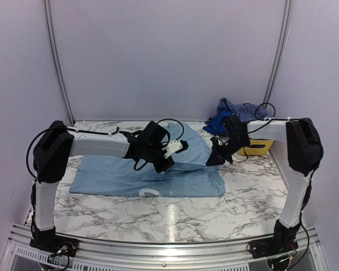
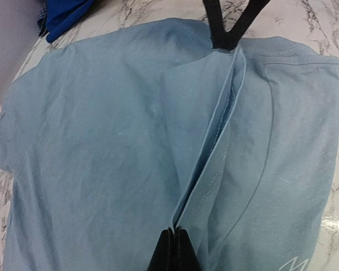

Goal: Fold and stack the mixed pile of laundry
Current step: Adjust the 1/3-folded T-shirt at the center of the board.

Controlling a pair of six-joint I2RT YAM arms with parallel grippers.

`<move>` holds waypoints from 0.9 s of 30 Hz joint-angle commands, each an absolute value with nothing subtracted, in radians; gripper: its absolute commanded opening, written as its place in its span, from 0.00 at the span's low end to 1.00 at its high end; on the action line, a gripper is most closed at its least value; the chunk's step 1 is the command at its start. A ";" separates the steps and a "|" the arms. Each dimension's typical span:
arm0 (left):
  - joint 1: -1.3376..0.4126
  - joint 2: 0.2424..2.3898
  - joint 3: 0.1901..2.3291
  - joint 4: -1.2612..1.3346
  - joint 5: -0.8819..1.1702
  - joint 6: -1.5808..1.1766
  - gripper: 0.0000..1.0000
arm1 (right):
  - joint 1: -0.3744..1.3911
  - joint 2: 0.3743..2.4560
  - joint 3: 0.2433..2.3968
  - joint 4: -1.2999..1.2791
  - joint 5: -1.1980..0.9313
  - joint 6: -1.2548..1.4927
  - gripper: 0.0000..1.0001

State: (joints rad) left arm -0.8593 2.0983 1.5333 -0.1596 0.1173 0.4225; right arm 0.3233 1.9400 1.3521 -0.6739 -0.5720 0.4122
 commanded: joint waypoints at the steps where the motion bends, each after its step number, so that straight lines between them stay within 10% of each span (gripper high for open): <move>1: -0.838 2.099 1.529 -0.111 0.033 0.417 0.00 | 0.328 1.960 1.411 -0.607 -0.601 0.476 0.00; 22: -0.772 2.190 1.572 -0.062 -0.052 0.420 0.00 | 0.334 2.056 1.532 -0.466 -0.586 0.638 0.00; 27: -0.757 2.202 1.570 -0.064 -0.131 0.397 0.15 | 0.337 2.075 1.605 -0.472 -0.573 0.642 0.25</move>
